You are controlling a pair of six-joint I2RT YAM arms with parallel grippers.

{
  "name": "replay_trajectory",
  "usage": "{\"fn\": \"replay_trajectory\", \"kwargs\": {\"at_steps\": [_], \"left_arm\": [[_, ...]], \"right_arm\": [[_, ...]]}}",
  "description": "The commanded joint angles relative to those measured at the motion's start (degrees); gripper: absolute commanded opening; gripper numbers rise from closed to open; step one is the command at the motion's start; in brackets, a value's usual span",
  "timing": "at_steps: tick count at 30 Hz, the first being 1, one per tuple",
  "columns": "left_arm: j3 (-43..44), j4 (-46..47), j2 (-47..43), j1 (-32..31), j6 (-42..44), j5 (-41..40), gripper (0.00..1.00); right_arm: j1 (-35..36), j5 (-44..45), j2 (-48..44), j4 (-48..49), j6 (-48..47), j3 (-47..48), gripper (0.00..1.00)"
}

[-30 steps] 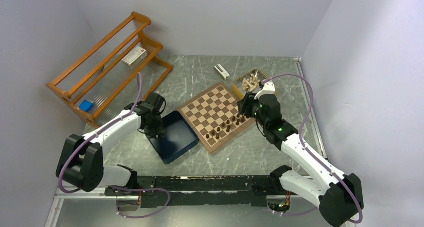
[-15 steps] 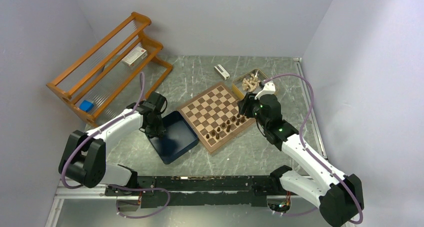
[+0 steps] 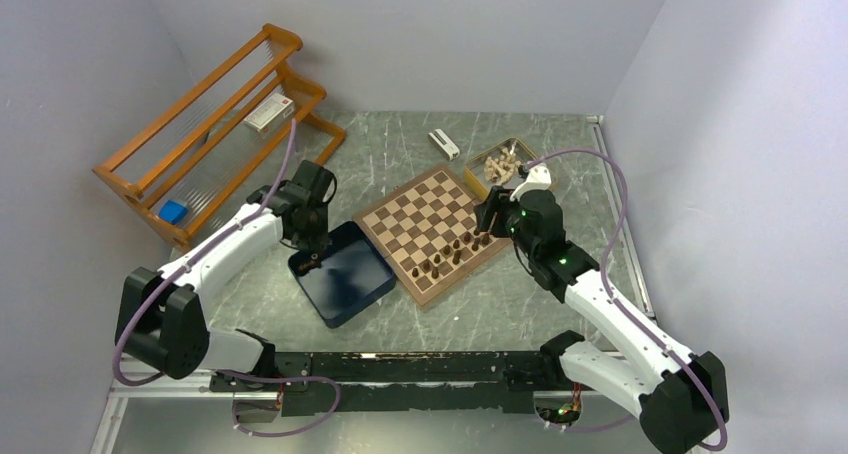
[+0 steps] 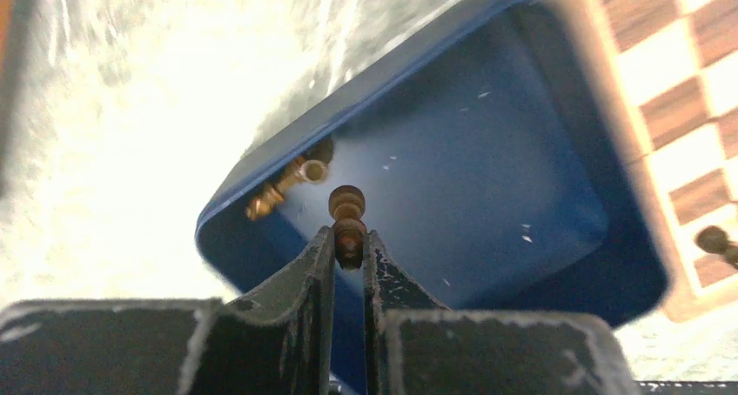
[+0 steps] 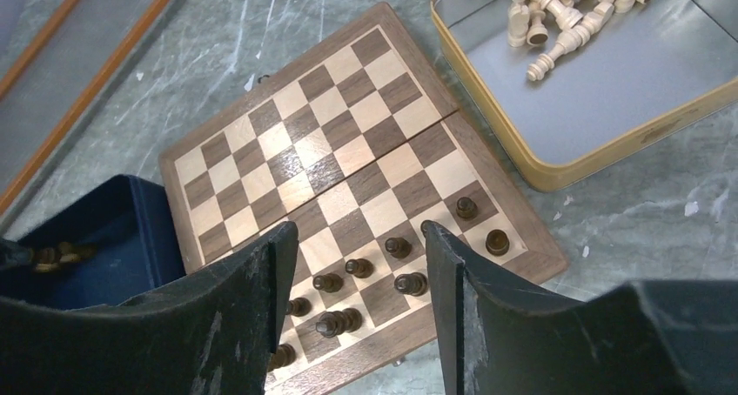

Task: Set up the chess pieces on the board
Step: Pick up the chess piece from the storage box, then place the chess piece on the chessboard.

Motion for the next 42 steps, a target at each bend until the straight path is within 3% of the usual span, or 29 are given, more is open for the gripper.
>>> {"fn": "replay_trajectory", "kwargs": {"at_steps": [1,8,15,20,24,26,34,42], "left_arm": [[7.02,-2.53,-1.77,-1.51,5.27,-0.66,0.05],[8.64,-2.86,-4.45,-2.21,3.34,3.10,0.06],[9.72,1.04,-6.77,-5.83,8.74,4.54,0.07],[14.98,3.57,-3.56,-11.91,11.56,5.59,0.07],[19.27,6.71,-0.80,-18.12,12.43,3.61,0.06],[21.10,8.40,0.60,-21.04,12.96,3.05,0.06],[33.85,7.90,12.46,-28.99,16.08,1.82,0.07],[36.03,6.42,20.07,-35.83,16.15,0.50,0.07]], "right_arm": [[0.05,0.05,-3.17,-0.30,-0.13,0.54,0.60],[0.05,0.91,-5.26,-2.02,0.03,1.25,0.61],[0.06,-0.71,-6.56,-1.95,1.78,-0.08,0.67],[0.05,0.17,-7.83,-2.53,3.07,-0.62,0.83],[0.07,1.72,-8.81,-4.01,3.36,-0.40,0.87],[0.05,3.52,-9.33,-5.18,3.66,-0.38,0.99],[0.05,8.33,-14.17,-8.78,3.58,0.01,1.00],[0.05,14.52,-22.32,-11.04,3.90,-0.94,1.00]]}}
